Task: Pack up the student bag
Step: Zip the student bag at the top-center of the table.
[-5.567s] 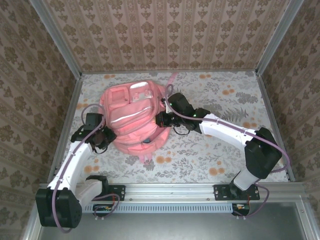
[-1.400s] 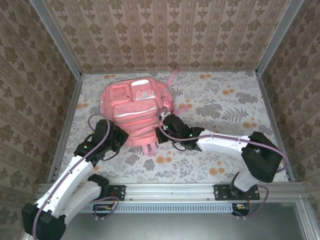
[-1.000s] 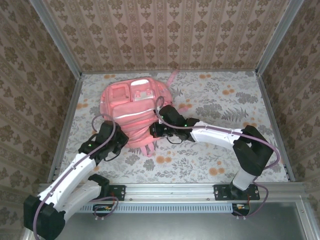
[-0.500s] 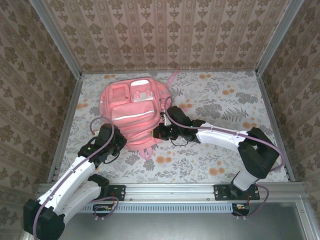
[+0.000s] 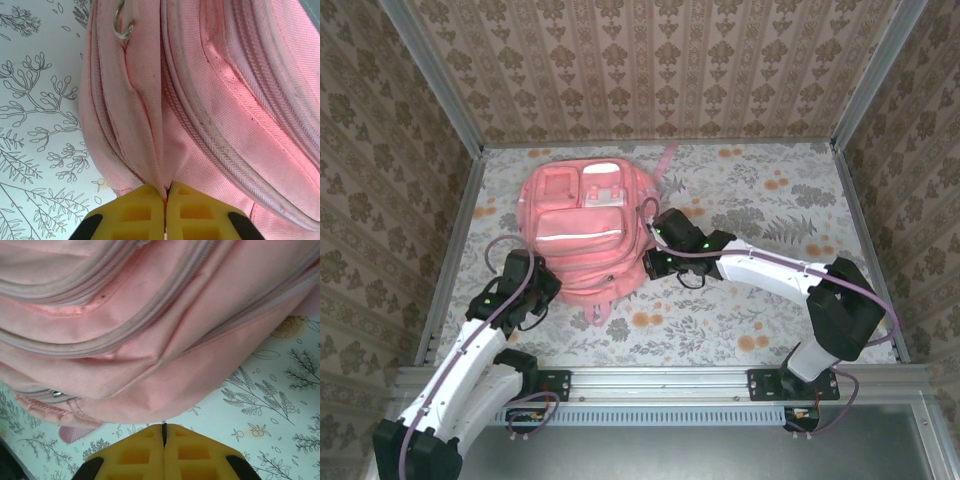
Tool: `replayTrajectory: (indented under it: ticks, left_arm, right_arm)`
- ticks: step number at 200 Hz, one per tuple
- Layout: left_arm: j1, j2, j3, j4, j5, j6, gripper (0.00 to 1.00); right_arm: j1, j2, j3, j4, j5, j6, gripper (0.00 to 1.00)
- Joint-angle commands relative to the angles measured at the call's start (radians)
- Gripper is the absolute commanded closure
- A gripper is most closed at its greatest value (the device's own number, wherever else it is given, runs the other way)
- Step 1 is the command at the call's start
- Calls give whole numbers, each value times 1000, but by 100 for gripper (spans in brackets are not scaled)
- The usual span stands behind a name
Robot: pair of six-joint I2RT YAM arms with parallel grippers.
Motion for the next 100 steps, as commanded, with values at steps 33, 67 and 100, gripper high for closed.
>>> replayTrajectory:
  ticks: [33, 67, 100]
  left_arm:
    - [-41, -60, 94, -176, 47, -21, 52]
    - [-269, -65, 54, -86, 33, -225, 52]
    - [-438, 48, 55, 35, -72, -336, 50]
  right_arm:
    - [33, 12, -27, 64, -32, -8, 84]
    - [38, 42, -26, 103, -14, 16, 76]
    - [37, 91, -3, 120, -16, 15, 77]
